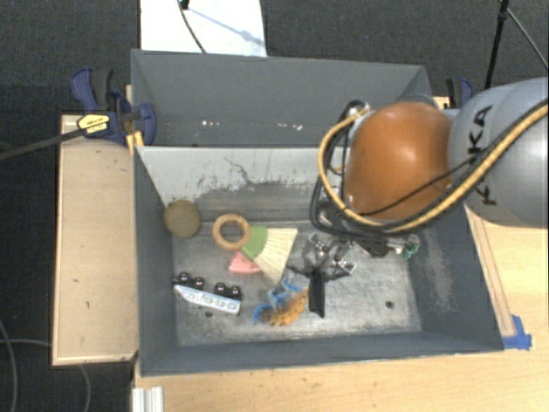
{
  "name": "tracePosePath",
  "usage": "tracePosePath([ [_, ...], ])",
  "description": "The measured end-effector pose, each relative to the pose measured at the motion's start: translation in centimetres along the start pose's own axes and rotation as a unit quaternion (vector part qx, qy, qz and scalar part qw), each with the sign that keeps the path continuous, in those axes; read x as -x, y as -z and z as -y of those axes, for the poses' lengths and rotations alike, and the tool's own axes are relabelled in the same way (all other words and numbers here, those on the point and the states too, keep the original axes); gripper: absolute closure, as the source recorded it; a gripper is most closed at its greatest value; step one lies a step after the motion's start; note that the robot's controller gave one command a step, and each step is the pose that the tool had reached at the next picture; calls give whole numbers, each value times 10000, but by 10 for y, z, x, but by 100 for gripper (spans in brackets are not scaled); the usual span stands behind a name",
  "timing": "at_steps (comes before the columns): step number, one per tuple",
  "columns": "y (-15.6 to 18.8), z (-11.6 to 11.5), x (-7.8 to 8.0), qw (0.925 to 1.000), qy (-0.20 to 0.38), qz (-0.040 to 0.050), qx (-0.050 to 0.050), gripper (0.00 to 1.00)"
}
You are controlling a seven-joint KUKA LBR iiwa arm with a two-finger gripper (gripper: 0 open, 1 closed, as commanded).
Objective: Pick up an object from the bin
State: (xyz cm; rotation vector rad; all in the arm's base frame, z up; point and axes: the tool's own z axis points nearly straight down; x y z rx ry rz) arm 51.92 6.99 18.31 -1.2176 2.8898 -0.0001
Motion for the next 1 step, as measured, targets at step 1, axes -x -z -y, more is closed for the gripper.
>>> tracePosePath([
  [1,28,3,6,9999,116,-53,45,100],
])
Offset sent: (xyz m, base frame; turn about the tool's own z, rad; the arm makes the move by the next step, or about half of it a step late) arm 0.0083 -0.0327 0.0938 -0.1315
